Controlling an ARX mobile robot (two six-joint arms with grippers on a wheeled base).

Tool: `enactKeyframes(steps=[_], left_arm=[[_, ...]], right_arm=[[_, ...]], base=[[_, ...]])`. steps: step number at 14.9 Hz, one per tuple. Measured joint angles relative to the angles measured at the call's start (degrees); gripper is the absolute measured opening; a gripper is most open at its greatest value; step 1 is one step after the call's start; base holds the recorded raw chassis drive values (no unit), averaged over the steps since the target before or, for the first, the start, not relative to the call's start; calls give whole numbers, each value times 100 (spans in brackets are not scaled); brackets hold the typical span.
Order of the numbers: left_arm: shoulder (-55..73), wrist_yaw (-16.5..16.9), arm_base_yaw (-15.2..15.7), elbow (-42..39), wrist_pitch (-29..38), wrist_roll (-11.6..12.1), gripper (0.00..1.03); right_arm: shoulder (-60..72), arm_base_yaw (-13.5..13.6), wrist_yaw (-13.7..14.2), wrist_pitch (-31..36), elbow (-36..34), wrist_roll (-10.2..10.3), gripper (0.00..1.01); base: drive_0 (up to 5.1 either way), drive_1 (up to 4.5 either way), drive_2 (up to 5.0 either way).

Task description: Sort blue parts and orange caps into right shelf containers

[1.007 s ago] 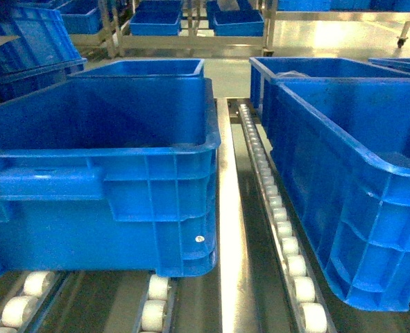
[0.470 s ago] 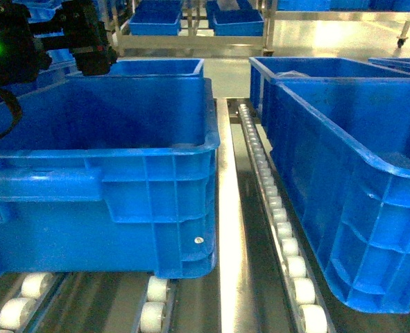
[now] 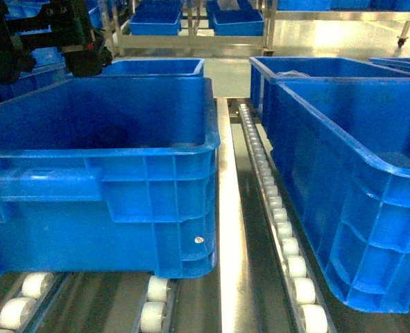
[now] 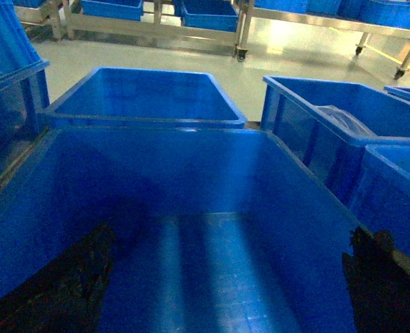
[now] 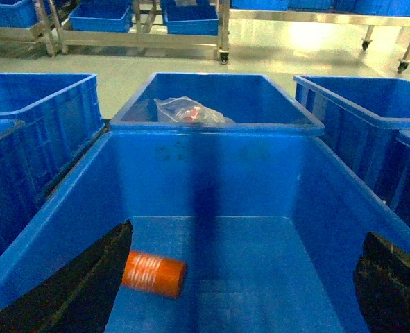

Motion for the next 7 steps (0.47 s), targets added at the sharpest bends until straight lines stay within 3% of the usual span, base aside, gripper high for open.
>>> enactKeyframes(steps=[2,3,4,5,7], left_arm=[[0,-2,0,0,-2,0,98],[0,-376,-33,-131,520,151,92],[-227,-824,-4,-590,944,315,79],[-551,-855,81,-1117,1113,411,66],[-1115,-791,275,-1873,1314,452,41]], right_arm=[[2,0,0,0,0,-2,98],[-9,-39,-295,577,-197,15,89],[-280,-24,-413,824,-603,31,76],[-555,-2,-424,883,-988,35,63],[-1056,291,-162,925,-1580,50,38]], base=[[0,0,0],[0,0,0],[0,0,0],[0,0,0],[0,0,0]])
